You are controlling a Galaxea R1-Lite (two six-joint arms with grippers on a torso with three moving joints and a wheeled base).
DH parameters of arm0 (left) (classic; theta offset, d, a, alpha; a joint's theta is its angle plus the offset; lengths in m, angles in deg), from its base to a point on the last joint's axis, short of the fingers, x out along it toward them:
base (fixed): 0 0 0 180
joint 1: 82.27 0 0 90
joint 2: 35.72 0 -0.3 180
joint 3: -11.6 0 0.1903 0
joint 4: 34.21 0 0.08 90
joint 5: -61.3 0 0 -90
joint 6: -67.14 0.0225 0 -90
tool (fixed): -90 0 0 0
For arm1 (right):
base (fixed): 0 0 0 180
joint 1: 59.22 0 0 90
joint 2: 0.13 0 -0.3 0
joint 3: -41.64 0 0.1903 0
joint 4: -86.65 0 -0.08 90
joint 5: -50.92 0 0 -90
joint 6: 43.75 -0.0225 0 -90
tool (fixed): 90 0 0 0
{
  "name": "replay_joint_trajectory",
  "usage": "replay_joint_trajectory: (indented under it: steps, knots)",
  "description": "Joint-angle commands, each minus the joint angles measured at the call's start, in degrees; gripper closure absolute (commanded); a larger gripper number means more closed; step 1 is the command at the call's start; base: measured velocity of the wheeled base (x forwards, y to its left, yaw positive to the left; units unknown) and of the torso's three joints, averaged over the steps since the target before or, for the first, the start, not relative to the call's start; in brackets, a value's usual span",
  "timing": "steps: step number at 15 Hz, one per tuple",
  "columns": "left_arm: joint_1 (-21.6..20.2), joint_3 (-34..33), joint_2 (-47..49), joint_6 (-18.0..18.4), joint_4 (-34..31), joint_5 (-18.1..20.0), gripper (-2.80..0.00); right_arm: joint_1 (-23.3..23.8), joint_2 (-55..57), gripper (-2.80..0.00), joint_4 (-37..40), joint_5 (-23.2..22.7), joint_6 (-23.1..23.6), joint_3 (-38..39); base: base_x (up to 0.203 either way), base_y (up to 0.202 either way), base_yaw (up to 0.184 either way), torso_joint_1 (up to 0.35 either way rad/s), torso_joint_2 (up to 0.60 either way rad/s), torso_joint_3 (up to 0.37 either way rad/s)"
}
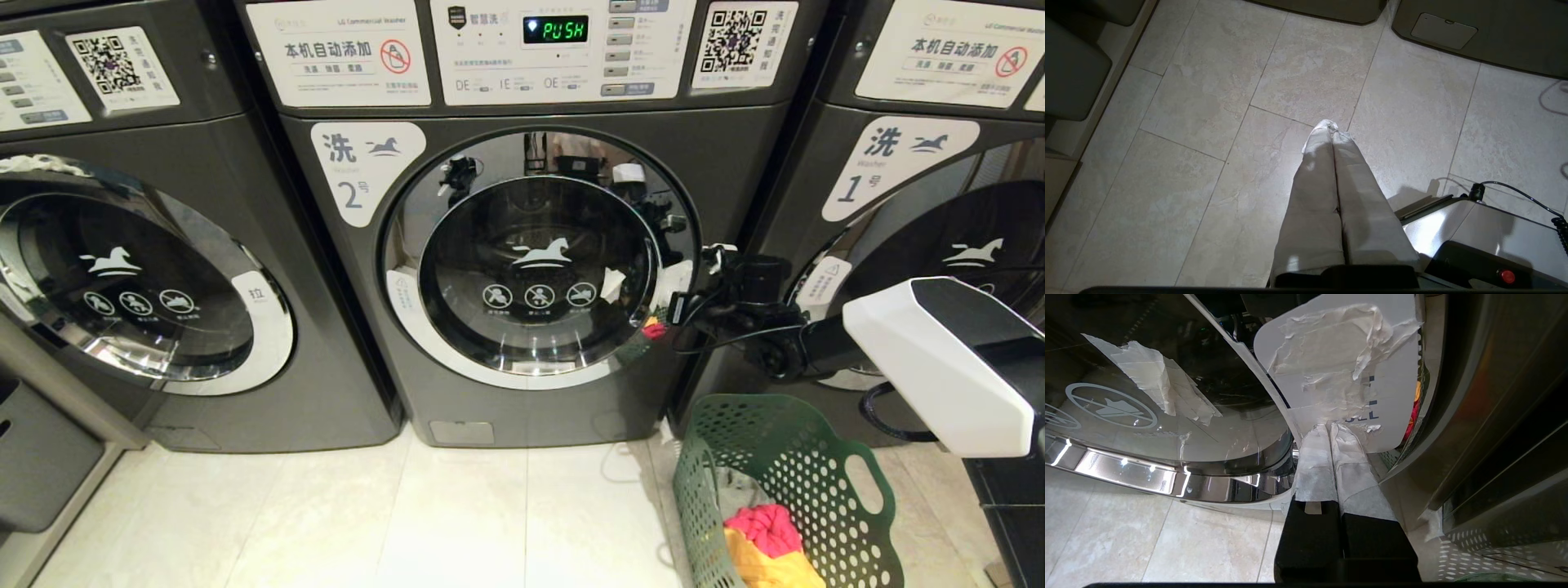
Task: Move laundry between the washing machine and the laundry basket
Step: Press the washing machine door tightly with the right hand
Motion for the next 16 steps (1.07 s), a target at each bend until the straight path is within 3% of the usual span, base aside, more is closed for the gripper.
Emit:
replay_joint_trajectory:
  steps: [1,5,13,16]
  knots:
    - [0.14,-1.2,-3.54,0.8,-0.19,-0.01,0.0,-0.06,1.75,0.0,-0.52,0.18,0.09,-1.29,0.0,0.0,0.0,0.0,0.0,0.0]
    - [0.59,-2.91,-8.79,5.33,-0.73,1.55,0.0,-0.06,2.02,0.0,-0.3,0.41,0.35,-1.35,0.0,0.0,0.0,0.0,0.0,0.0]
    - [0.59,-3.96,-11.68,5.78,-0.89,1.71,0.0,-0.03,6.36,0.0,-1.69,0.71,0.47,-7.23,0.0,0.0,0.0,0.0,0.0,0.0]
    - [0.59,-4.45,-11.99,6.77,-0.97,1.71,0.0,-0.06,4.46,0.0,-1.43,1.01,0.53,-3.59,0.0,0.0,0.0,0.0,0.0,0.0]
